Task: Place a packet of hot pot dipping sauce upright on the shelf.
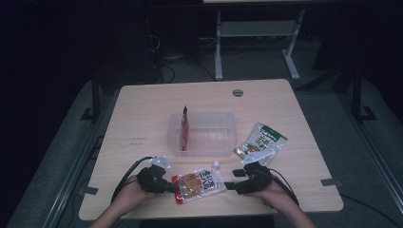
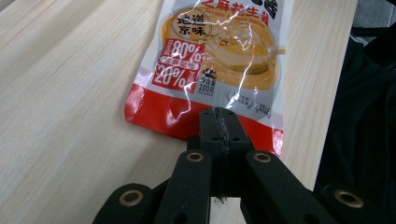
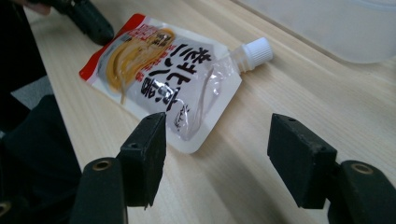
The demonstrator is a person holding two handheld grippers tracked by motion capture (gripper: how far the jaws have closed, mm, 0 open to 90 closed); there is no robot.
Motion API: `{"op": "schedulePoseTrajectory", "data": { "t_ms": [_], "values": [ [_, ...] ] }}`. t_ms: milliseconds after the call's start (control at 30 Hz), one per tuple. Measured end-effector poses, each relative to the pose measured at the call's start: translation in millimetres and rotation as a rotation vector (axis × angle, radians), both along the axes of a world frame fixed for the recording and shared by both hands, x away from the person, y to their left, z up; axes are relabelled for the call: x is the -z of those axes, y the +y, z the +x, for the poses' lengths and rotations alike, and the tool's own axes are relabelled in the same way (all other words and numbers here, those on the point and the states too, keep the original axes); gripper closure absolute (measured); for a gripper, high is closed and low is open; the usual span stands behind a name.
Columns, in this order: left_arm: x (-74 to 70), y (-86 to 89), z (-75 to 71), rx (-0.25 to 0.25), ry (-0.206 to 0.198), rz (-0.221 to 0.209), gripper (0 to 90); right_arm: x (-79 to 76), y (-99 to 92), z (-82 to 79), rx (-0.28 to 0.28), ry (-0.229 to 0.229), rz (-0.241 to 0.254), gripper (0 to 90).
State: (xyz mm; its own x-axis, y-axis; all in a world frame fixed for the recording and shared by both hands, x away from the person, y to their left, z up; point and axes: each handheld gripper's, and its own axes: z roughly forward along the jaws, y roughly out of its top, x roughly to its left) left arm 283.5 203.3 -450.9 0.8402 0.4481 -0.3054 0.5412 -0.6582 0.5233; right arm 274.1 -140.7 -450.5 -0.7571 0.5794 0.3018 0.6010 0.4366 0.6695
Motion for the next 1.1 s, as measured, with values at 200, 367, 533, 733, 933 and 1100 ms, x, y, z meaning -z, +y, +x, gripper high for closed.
{"op": "schedulePoseTrajectory", "data": {
  "t_ms": [200,367,533,733,933,1100],
  "values": [
    [0.3,-1.2,-0.6,0.007,-0.003,0.000,89.8,4.9,3.0,14.4,0.010,0.054,0.040,37.6],
    [0.2,-1.3,-0.8,0.007,-0.003,0.002,89.8,9.1,14.8,21.6,-0.011,0.074,0.011,38.0],
    [0.4,-1.2,-0.9,0.012,-0.005,0.004,89.8,11.5,20.9,24.0,-0.023,0.091,-0.007,38.7],
    [1.4,-1.8,-1.2,0.013,-0.002,0.008,89.8,14.3,21.8,24.1,-0.036,0.121,0.003,41.6],
    [2.6,-2.7,-0.6,0.019,0.001,0.012,89.8,16.2,26.7,22.9,-0.071,0.143,0.028,47.7],
    [2.8,-3.5,-0.2,0.020,0.001,0.012,89.8,18.4,27.5,27.4,-0.081,0.168,0.049,54.8]
  ]
}}
